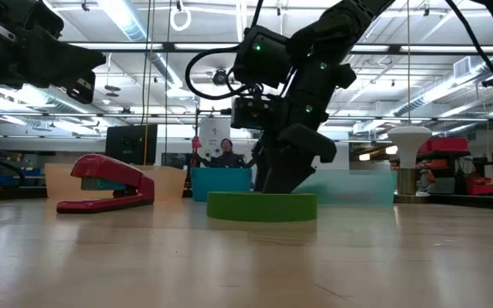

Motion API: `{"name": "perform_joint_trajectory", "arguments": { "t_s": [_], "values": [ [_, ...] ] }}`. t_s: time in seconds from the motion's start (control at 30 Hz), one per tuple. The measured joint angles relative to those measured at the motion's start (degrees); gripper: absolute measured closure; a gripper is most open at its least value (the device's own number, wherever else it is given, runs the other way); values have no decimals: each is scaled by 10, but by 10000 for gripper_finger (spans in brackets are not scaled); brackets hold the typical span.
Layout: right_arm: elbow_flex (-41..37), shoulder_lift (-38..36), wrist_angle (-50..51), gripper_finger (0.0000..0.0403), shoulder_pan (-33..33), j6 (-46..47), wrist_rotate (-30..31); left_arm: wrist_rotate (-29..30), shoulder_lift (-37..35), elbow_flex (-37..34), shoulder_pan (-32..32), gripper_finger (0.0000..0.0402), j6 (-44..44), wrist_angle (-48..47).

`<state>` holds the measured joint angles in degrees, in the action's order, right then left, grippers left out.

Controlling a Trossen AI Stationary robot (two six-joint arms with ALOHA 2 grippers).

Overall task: Pick and place Stapler, Stapler remover, tape
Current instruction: Put the green tape into the light green bin

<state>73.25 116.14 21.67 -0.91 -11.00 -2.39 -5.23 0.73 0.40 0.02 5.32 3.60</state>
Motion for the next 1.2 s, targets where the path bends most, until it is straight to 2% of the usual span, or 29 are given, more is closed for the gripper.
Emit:
{"name": "perform_joint_trajectory", "arguments": {
  "t_s": [0.17,0.63,0.93,1.2],
  "values": [
    [0,0,-2,210,3,7,0,0,0,0,0,399,0,0],
    [0,0,-23,304,13,30,1,0,0,0,0,399,0,0],
    [0,-10,-42,310,27,55,5,0,0,0,0,399,0,0],
    [0,-61,-47,312,71,70,44,0,0,0,0,399,0,0]
  ]
}}
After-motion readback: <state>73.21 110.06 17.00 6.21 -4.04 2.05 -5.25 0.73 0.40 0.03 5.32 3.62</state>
